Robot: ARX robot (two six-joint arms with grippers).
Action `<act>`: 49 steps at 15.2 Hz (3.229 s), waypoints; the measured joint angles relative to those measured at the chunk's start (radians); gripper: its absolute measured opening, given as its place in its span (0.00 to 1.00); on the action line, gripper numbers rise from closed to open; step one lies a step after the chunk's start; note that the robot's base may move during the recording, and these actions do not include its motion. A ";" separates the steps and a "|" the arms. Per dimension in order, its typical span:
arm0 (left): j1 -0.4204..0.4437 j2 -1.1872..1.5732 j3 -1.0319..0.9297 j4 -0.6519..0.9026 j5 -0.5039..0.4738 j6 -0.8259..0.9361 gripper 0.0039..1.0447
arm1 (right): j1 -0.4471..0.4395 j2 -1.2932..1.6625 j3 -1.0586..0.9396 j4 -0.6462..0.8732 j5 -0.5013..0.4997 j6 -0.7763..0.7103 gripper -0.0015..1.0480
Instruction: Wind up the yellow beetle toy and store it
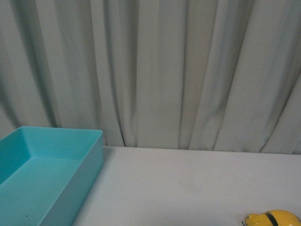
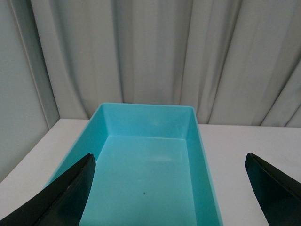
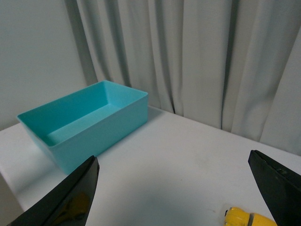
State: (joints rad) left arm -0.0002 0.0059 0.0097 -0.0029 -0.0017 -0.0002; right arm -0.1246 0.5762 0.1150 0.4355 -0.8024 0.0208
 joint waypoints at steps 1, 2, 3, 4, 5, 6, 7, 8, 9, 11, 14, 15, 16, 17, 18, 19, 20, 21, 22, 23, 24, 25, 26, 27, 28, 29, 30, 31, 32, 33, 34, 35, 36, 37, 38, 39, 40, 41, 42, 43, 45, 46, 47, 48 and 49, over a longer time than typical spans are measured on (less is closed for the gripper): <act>0.000 0.000 0.000 0.000 0.001 0.000 0.94 | -0.001 0.056 0.000 0.076 0.018 0.009 0.94; 0.000 0.000 0.000 0.000 0.001 0.000 0.94 | -0.002 0.129 0.012 0.155 0.051 0.008 0.94; 0.000 0.000 0.000 0.000 0.001 0.000 0.94 | -0.007 0.229 0.043 0.249 0.097 0.005 0.94; 0.000 0.000 0.000 0.000 0.001 0.000 0.94 | -0.006 0.351 0.092 0.319 0.168 0.001 0.94; 0.000 0.000 0.000 0.000 0.000 0.000 0.94 | 0.002 0.484 0.154 0.363 0.245 -0.001 0.94; 0.000 0.000 0.000 0.000 0.001 0.000 0.94 | 0.017 0.584 0.202 0.391 0.312 -0.014 0.94; 0.000 0.000 0.000 0.000 0.001 0.000 0.94 | 0.042 0.671 0.246 0.417 0.378 -0.029 0.94; 0.000 0.000 0.000 0.000 0.001 0.000 0.94 | 0.084 0.752 0.299 0.401 0.407 -0.067 0.94; 0.000 0.000 0.000 0.000 0.001 0.000 0.94 | 0.122 0.806 0.344 0.365 0.402 -0.114 0.94; 0.000 0.000 0.000 0.000 0.001 0.000 0.94 | 0.174 0.903 0.452 0.313 0.383 -0.237 0.94; 0.000 0.000 0.000 0.000 0.001 0.000 0.94 | 0.203 1.049 0.617 0.288 0.341 -0.453 0.94; 0.000 0.000 0.000 0.000 0.001 0.000 0.94 | 0.203 1.081 0.664 0.221 0.311 -0.509 0.94; 0.000 0.000 0.000 0.000 0.001 0.000 0.94 | 0.202 1.114 0.714 0.146 0.265 -0.581 0.94; 0.000 0.000 0.000 0.000 0.001 0.000 0.94 | 0.194 1.142 0.759 0.061 0.203 -0.649 0.94; 0.000 0.000 0.000 0.000 0.001 0.000 0.94 | 0.180 1.160 0.805 -0.051 0.138 -0.727 0.94; 0.000 0.000 0.000 0.000 0.001 0.000 0.94 | 0.161 1.182 0.860 -0.187 0.074 -0.834 0.94; 0.000 0.000 0.000 0.000 0.001 0.000 0.94 | 0.144 1.205 0.917 -0.313 0.034 -0.934 0.94; 0.000 0.000 0.000 0.000 0.001 0.000 0.94 | 0.125 1.231 0.976 -0.441 0.014 -1.031 0.94; 0.000 0.000 0.000 0.000 0.001 0.000 0.94 | 0.108 1.258 1.027 -0.559 0.002 -1.147 0.94; 0.000 0.000 0.000 0.000 0.001 0.000 0.94 | 0.089 1.282 1.068 -0.692 -0.017 -1.260 0.94; 0.000 0.000 0.000 0.000 0.001 0.000 0.94 | 0.075 1.308 1.103 -0.809 -0.016 -1.382 0.94; 0.000 0.000 0.000 0.000 0.001 0.000 0.94 | 0.063 1.333 1.126 -0.914 -0.004 -1.503 0.94; 0.000 0.000 0.000 0.000 0.001 0.000 0.94 | 0.051 1.355 1.130 -0.995 0.019 -1.605 0.94; 0.000 0.000 0.000 0.000 0.001 0.000 0.94 | 0.043 1.379 1.131 -1.064 0.037 -1.676 0.94; 0.000 0.000 0.000 0.000 0.001 0.000 0.94 | 0.037 1.389 1.131 -1.076 0.053 -1.706 0.94; 0.000 0.000 0.000 0.000 0.001 0.000 0.94 | 0.031 1.397 1.132 -1.095 0.076 -1.724 0.94; 0.000 0.000 0.000 0.000 0.001 0.000 0.94 | 0.026 1.415 1.128 -1.068 0.108 -1.736 0.94; 0.000 0.000 0.000 0.000 0.001 0.000 0.94 | 0.017 1.453 1.122 -1.048 0.167 -1.744 0.94; 0.000 0.000 0.000 0.000 0.001 0.000 0.94 | 0.003 1.484 1.112 -1.009 0.192 -1.747 0.94; 0.000 0.000 0.000 0.000 0.001 0.000 0.94 | -0.005 1.496 1.112 -0.999 0.196 -1.748 0.94; 0.000 0.000 0.000 0.000 0.001 0.000 0.94 | -0.008 1.514 1.112 -0.978 0.193 -1.748 0.94; 0.000 0.000 0.000 0.000 0.001 0.000 0.94 | -0.009 1.532 1.112 -0.966 0.192 -1.749 0.94; 0.000 0.000 0.000 0.000 0.001 0.000 0.94 | -0.009 1.560 1.112 -0.946 0.187 -1.750 0.94; 0.000 0.000 0.000 -0.001 0.001 0.000 0.94 | -0.007 1.584 1.113 -0.936 0.177 -1.750 0.94; 0.000 0.000 0.000 0.000 0.001 0.000 0.94 | -0.006 1.605 1.121 -0.930 0.178 -1.750 0.94; 0.000 0.000 0.000 0.000 0.001 0.000 0.94 | -0.003 1.616 1.130 -0.919 0.172 -1.750 0.94; 0.000 0.000 0.000 0.000 0.001 0.000 0.94 | 0.007 1.621 1.152 -0.922 0.169 -1.750 0.94; 0.000 0.000 0.000 0.000 0.001 0.000 0.94 | 0.014 1.622 1.176 -0.927 0.169 -1.750 0.94; 0.000 0.000 0.000 0.000 0.001 0.000 0.94 | 0.016 1.622 1.194 -0.941 0.171 -1.751 0.94; 0.000 0.000 0.000 0.000 0.001 0.000 0.94 | 0.020 1.623 1.210 -0.964 0.180 -1.751 0.94; 0.000 0.000 0.000 0.000 0.001 0.000 0.94 | 0.018 1.635 1.243 -0.983 0.220 -1.751 0.94; 0.000 0.000 0.000 0.000 0.001 0.000 0.94 | 0.013 1.642 1.259 -1.011 0.227 -1.751 0.94; 0.000 0.000 0.000 0.000 0.001 0.000 0.94 | 0.011 1.648 1.270 -1.018 0.238 -1.751 0.94; 0.000 0.000 0.000 0.000 0.001 0.000 0.94 | 0.006 1.649 1.273 -1.012 0.251 -1.751 0.94; 0.000 0.000 0.000 0.000 0.001 0.000 0.94 | 0.006 1.649 1.273 -1.015 0.254 -1.751 0.94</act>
State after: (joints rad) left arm -0.0002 0.0059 0.0097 -0.0032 -0.0006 -0.0002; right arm -0.1188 2.2250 1.3884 -0.5800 -0.5480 -1.7306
